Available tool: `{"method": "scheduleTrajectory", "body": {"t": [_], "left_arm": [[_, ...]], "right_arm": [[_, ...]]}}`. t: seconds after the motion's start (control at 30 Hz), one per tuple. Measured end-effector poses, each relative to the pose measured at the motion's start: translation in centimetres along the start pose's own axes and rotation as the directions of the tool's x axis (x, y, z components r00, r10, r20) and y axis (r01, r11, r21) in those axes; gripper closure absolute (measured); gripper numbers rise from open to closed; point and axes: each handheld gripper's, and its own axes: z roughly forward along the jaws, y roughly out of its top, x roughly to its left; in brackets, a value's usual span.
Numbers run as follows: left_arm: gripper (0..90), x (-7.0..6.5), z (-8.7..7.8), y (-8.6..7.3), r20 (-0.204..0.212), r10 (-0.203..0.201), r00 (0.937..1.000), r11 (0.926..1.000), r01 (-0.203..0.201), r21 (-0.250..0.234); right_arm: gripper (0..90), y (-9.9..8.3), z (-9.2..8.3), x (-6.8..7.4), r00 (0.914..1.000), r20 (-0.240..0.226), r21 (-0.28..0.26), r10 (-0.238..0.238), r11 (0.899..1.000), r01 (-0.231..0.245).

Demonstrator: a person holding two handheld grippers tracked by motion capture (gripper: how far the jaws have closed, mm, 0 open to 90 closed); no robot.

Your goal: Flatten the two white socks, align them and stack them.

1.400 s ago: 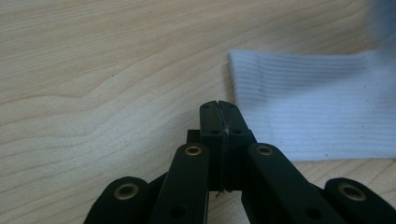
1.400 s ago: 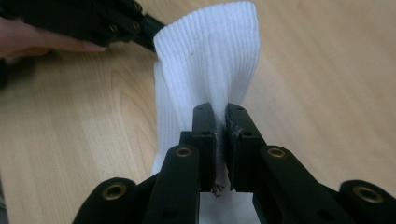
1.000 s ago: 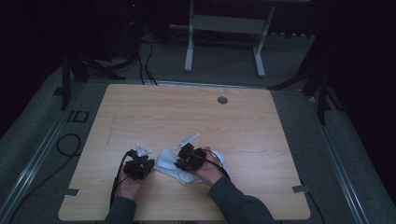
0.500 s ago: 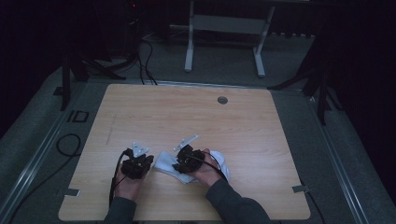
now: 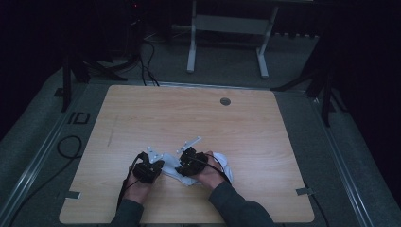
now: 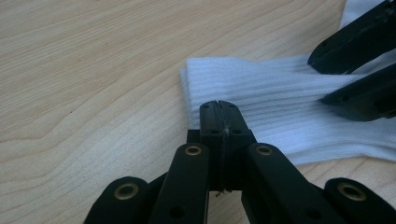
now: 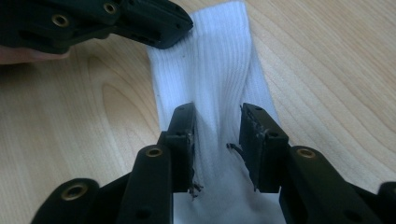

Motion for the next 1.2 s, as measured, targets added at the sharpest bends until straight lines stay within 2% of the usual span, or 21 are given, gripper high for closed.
{"method": "scheduleTrajectory", "body": {"t": [0.23, 0.27, 0.33, 0.47, 0.57, 0.77, 0.8, 0.93, 1.03, 1.07, 1.17, 1.2], "left_arm": [[89.8, 0.0, 0.0, 0.0, 0.005, -0.013, 0.9999, 0.9999, 0.013, 0.005], [89.8, 0.0, 0.1, 0.0, 0.005, -0.017, 0.9998, 0.9999, 0.017, 0.003], [89.8, -0.1, 0.1, 0.0, 0.003, -0.020, 0.9998, 0.9998, 0.020, 0.001], [89.8, -0.1, 0.1, 0.0, -0.003, -0.018, 0.9998, 0.9998, 0.018, 0.004], [89.8, -0.1, 0.0, 0.0, -0.005, -0.017, 0.9998, 0.9998, 0.017, 0.006], [89.8, -0.1, 0.0, 0.0, -0.004, -0.025, 0.9997, 0.9997, 0.025, 0.002], [89.8, -0.1, 0.0, 0.0, -0.004, -0.019, 0.9998, 0.9998, 0.019, 0.009], [89.8, -0.1, 0.0, 0.0, -0.004, -0.020, 0.9998, 0.9997, 0.020, 0.011], [89.8, -0.1, 0.0, 0.0, -0.003, -0.027, 0.9996, 0.9996, 0.027, 0.008], [89.8, -0.1, 0.0, 0.0, -0.003, -0.026, 0.9996, 0.9996, 0.026, 0.009], [89.8, -0.1, 0.0, 0.0, -0.003, -0.027, 0.9996, 0.9996, 0.027, 0.010], [89.8, -0.1, -0.1, 0.0, -0.002, -0.020, 0.9998, 0.9997, 0.020, 0.015]], "right_arm": [[61.5, -0.3, -1.7, -0.2, 1.0000, 0.005, -0.027, -0.008, 1.000, 0.009], [61.1, -0.6, -2.5, -0.4, 0.9993, 0.033, -0.033, -0.018, 0.999, 0.019], [61.1, -0.8, -2.7, -0.4, 0.9989, 0.042, -0.033, -0.022, 0.999, 0.023], [61.4, -1.8, -4.0, -1.1, 0.9949, 0.097, -0.038, -0.027, 0.999, 0.031], [61.3, -3.2, -5.2, -1.9, 0.9911, 0.132, -0.039, -0.012, 0.999, 0.018], [61.8, -5.2, -6.6, -2.6, 0.9858, 0.168, -0.037, 0.002, 0.999, 0.004], [62.3, -6.0, -7.1, -3.0, 0.9836, 0.179, -0.042, 0.021, 0.999, -0.014], [62.3, -7.1, -7.7, -3.7, 0.9801, 0.193, -0.048, 0.046, 0.998, -0.038], [62.3, -7.8, -8.6, -5.2, 0.9631, 0.256, -0.062, 0.081, 0.996, -0.067], [62.3, -7.8, -8.6, -5.2, 0.9631, 0.256, -0.062, 0.081, 0.996, -0.067], [61.5, -8.0, -9.2, -6.5, 0.9522, 0.279, -0.084, 0.123, 0.991, -0.104], [60.9, -8.1, -9.3, -7.6, 0.9452, 0.286, -0.089, 0.157, 0.987, -0.137]]}}
